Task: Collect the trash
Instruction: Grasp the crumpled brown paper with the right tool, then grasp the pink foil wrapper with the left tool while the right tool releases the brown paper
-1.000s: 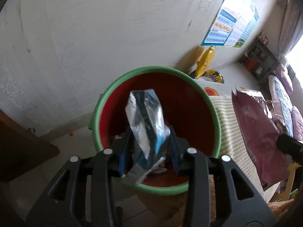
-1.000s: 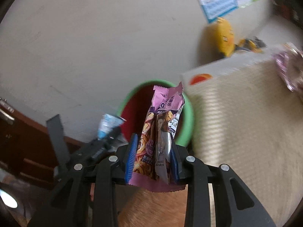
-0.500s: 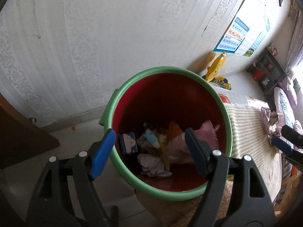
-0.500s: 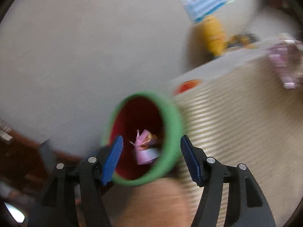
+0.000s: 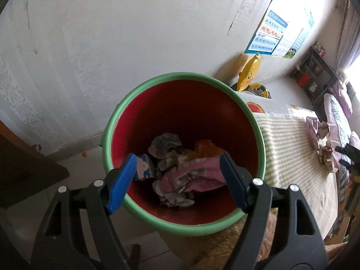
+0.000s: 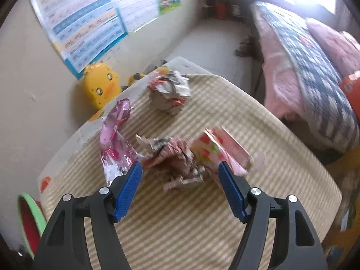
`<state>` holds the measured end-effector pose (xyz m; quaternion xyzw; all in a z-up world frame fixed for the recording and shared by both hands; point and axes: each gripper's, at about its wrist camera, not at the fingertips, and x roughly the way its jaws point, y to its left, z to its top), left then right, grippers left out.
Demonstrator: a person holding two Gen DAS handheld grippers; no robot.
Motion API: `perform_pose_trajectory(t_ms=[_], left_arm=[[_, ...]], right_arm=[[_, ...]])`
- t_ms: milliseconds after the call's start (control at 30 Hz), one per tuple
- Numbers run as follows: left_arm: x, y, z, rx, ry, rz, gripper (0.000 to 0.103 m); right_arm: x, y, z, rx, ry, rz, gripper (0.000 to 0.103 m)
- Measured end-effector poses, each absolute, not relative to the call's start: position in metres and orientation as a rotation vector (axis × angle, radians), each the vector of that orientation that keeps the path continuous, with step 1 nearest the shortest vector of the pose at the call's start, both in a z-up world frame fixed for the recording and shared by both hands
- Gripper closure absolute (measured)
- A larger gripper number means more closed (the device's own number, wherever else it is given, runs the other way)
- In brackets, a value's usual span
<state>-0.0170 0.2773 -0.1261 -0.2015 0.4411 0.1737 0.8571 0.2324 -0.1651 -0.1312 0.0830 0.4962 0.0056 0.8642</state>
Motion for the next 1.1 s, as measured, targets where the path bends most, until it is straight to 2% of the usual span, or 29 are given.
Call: perform_pose_trajectory(t_ms=[100,133,200,233,267,300,500,767,1033,1100], left_arm=[[-0.014,0.267,-0.122,-0.397,0.932,0.353,0.03],[-0.013,0.262,-0.12,-0.389,0.932,0.346,0.03],[-0.01,0.251,-0.115,-0.376,0.925,0.327,0.03],[-0.008,0.246,-0.113,-0.373,0.923,0.315,0.03],[-0.004,0.238,-0.11,-0.366,0.923,0.296,0.03],[0.0,0.231,-0.109,-0.36,0.924,0.279,0.03],[0.044,0.158,-0.104,-0.297,0.93,0.11,0.03],[0.129,0.059,-0.107,-0.213,0.924,-0.044,0.03],[0.216,-0.032,-0.132,-0.055,0.97,-0.073,0.031],[0.234,-0.05,-0.144,-0.013,0.998,-0.06,0.038]], right_arm=[[0.252,-0.143,-0.151,0.046,1.119,0.05,0.038],[0.257,-0.137,-0.158,0.007,1.147,0.054,0.052],[0.256,-0.126,-0.164,-0.082,1.139,0.032,0.064],[0.254,-0.123,-0.163,-0.098,1.128,0.039,0.078],[0.25,-0.122,-0.161,-0.095,1.125,0.053,0.097],[0.244,-0.124,-0.159,-0.074,1.131,0.076,0.103],[0.167,-0.18,-0.128,0.24,1.148,0.163,0.103],[0.055,-0.204,-0.107,0.466,1.119,0.247,0.103],[0.063,-0.207,-0.126,0.495,1.187,0.248,0.102],[0.067,-0.208,-0.13,0.511,1.195,0.256,0.102]])
